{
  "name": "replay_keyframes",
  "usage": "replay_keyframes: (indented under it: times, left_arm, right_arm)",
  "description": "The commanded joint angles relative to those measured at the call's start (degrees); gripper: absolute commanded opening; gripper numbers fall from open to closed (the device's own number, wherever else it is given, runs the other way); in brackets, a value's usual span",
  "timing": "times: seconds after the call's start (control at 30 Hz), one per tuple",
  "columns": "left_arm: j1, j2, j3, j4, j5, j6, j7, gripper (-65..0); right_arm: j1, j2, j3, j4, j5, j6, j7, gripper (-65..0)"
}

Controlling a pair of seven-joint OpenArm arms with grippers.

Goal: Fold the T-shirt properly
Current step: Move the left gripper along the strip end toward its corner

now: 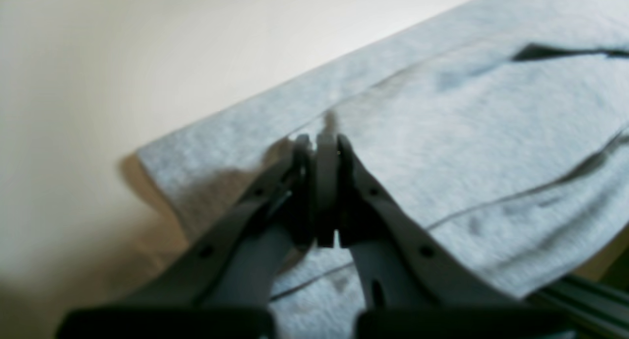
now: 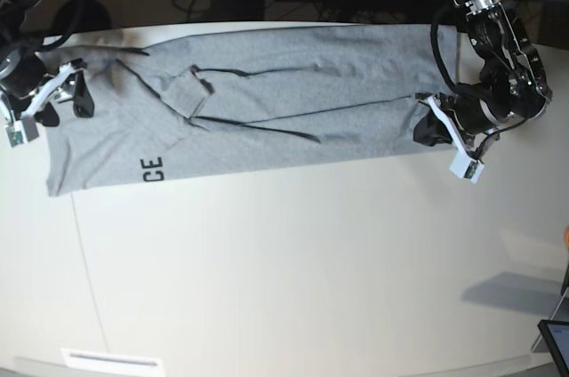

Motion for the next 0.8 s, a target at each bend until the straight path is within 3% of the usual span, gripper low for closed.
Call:
replay_keyframes:
  times: [0.0,0.17,0.4,0.67,0.77]
  left_arm:
    - [0.3,-0.7,-0.4,1.9,-0.5,-0.1,-0.7,-65.0]
    - [4.4,-1.6,1.7,3.4,-0.4,-0.1,-0.7,-65.0]
    - [9.6,-6.4,3.7,10.5,-0.4,-0.1,-0.7,-65.0]
    - [12.9,-12.2,3.9,11.5,-0.4,-0.1,-0.7,-65.0]
    - [12.9,-15.2,7.2,11.5,-0.4,-0.1,-0.7,-65.0]
  right_arm:
    - [0.3,0.7,0.3,0.5,0.9,0.1,1.1,-24.4]
    - [0.4,0.7,0.3,0.0,0.9,0.1,1.2,-24.4]
    - [0.5,0.6,0.3,0.0,0.9,0.1,1.3,-24.4]
    - [0.7,0.5,0.3,0.0,1.0,0.1,1.3,-24.4]
    - [0.7,-0.9,0.5,0.0,1.0,0.1,1.3,-24.4]
